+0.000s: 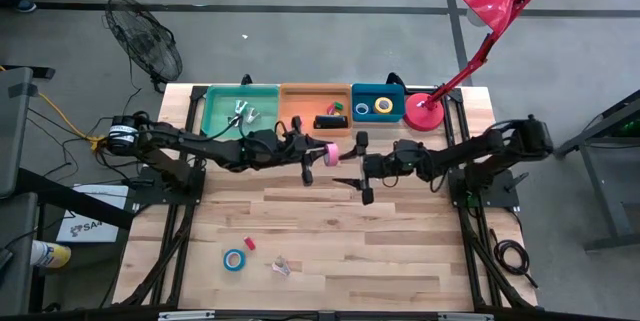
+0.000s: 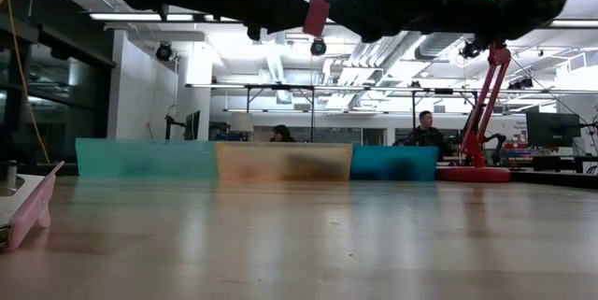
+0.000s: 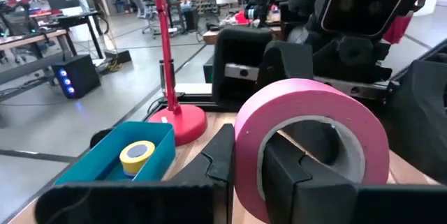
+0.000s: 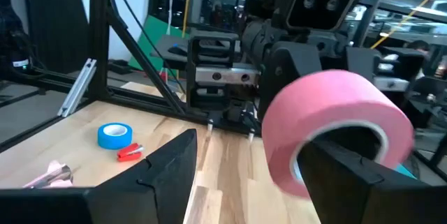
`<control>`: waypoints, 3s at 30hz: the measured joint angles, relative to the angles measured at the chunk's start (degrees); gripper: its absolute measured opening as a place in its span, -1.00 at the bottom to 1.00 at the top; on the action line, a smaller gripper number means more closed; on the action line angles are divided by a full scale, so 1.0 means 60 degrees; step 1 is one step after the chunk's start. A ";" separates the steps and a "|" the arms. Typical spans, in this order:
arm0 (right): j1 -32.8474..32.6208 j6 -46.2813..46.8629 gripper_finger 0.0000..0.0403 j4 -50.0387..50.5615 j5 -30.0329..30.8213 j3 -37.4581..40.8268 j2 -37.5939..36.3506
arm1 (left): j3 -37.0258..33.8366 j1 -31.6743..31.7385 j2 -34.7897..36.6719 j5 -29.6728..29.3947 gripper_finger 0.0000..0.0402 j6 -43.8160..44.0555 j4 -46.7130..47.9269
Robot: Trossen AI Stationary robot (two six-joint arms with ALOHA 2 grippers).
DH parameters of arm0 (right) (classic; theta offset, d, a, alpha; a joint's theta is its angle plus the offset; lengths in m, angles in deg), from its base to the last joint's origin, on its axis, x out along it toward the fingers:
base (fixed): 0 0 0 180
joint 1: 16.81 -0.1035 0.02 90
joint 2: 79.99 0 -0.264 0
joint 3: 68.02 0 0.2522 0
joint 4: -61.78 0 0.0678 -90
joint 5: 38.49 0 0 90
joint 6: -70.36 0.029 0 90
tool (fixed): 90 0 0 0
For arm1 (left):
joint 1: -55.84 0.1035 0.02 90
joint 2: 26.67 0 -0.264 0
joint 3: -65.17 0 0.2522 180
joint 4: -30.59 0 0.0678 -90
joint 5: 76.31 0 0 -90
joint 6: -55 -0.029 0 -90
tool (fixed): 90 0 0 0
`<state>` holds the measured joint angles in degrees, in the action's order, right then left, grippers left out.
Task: Pick and place Stapler, Stapler remover, tape
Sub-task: Put the pink tape into the blue bin
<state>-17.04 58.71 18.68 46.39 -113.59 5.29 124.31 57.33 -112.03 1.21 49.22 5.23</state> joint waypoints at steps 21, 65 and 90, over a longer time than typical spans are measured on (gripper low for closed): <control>0.0004 0.0251 -0.72 0.0517 0.0150 -0.0687 0.0563 | 0.0000 -0.0010 0.0004 0.0063 -0.82 0.0005 0.0425; 0.6624 -0.1693 -0.85 1.4241 -0.0648 -0.5707 0.1363 | -0.0004 0.0001 0.0000 -0.3004 0.17 0.1737 0.3108; 0.6726 -0.3570 -0.85 1.7506 0.0864 -0.9417 0.5113 | -0.0004 0.0001 0.0000 -0.3696 0.17 0.3443 0.6005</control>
<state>23.32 37.30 123.71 51.57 -170.09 35.97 124.29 57.34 -112.03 -20.97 69.88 41.26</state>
